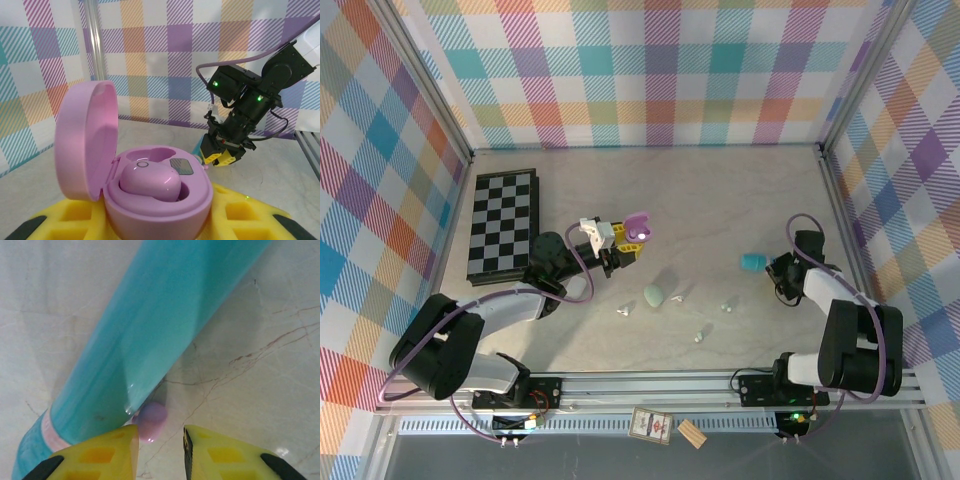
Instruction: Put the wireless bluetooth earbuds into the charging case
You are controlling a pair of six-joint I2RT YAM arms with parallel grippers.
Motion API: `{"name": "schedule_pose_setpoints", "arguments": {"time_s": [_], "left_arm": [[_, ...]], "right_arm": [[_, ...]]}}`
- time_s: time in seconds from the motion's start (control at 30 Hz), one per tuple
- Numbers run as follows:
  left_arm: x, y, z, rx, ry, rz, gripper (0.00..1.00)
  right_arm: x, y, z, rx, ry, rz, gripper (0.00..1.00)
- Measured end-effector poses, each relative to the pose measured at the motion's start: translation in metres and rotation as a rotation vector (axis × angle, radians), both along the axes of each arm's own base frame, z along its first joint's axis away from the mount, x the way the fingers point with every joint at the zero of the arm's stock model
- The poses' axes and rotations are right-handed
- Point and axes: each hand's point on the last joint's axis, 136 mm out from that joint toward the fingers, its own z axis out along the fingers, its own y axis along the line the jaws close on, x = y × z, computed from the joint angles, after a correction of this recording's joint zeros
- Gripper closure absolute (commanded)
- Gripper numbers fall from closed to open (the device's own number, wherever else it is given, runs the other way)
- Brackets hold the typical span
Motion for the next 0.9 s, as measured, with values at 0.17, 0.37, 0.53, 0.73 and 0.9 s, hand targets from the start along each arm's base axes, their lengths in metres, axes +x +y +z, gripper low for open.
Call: {"name": "schedule_pose_setpoints", "arguments": {"time_s": [0.17,0.37,0.53,0.73,0.9], "left_arm": [[0.0,0.0,-0.001,0.004,0.006,0.0,0.69],[-0.001,0.001,-0.005,0.013,0.018,0.0,0.69],[-0.002,0.001,-0.004,0.013,0.018,0.0,0.69],[-0.003,0.001,-0.005,0.016,0.023,0.0,0.69],[-0.003,0.001,-0.007,0.019,0.028,0.0,0.69]], "right_arm": [[0.006,-0.001,-0.001,-0.001,-0.017,0.011,0.7],[0.007,-0.001,-0.006,0.001,-0.007,0.018,0.7],[0.009,-0.002,-0.007,0.009,-0.001,0.018,0.71],[0.011,-0.002,-0.007,0.005,0.001,0.035,0.76],[0.012,-0.001,-0.006,0.001,-0.001,0.058,0.76]]}}
